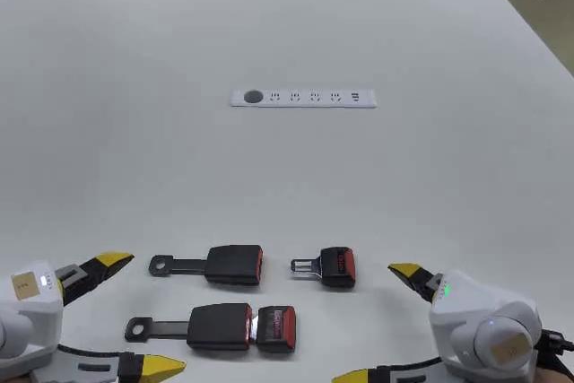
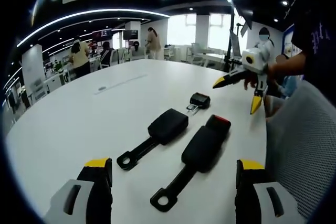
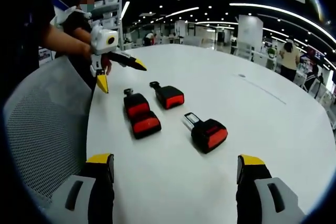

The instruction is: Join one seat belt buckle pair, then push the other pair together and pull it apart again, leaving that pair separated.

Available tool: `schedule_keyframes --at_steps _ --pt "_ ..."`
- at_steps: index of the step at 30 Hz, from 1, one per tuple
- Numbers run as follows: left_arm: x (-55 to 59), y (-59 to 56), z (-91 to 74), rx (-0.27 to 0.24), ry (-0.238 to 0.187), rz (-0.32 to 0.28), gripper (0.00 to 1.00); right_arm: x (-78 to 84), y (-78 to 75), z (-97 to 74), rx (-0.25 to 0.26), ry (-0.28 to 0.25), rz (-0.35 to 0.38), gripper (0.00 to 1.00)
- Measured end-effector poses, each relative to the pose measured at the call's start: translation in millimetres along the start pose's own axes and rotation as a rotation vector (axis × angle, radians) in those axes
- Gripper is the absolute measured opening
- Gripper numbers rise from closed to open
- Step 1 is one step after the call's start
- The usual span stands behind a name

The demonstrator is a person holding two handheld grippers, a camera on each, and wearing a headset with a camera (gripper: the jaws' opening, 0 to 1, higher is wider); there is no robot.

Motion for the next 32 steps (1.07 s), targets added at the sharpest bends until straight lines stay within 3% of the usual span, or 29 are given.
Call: schedule_keyframes --at_steps 5,24,32 --pt "4.9 -3.5 0.9 0.0 0.014 -0.007 1.0 -1.3 -0.5 -1.4 0.008 -0.01 0.011 0.99" --pt "2.1 -10.4 3.0 -0.003 0.012 -0.012 1.0 -3.4 2.8 -3.2 -0.011 -0.011 -0.005 0.99" --pt "2.3 -8.0 1.6 -0.009 0.0 -0.014 1.0 -1.5 3.9 -2.5 -0.017 0.0 -0.007 0.99"
Point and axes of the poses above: the centre of the closed fingertips' face, and the gripper's own axes: z roughly forward along the fingers, y roughly to its left, x roughly out of its underside, the point moved 8 cm from there along -z, roughly backward along the fingers, and after that the axes turned 8 degrees about -z, right-handed, at the moved point
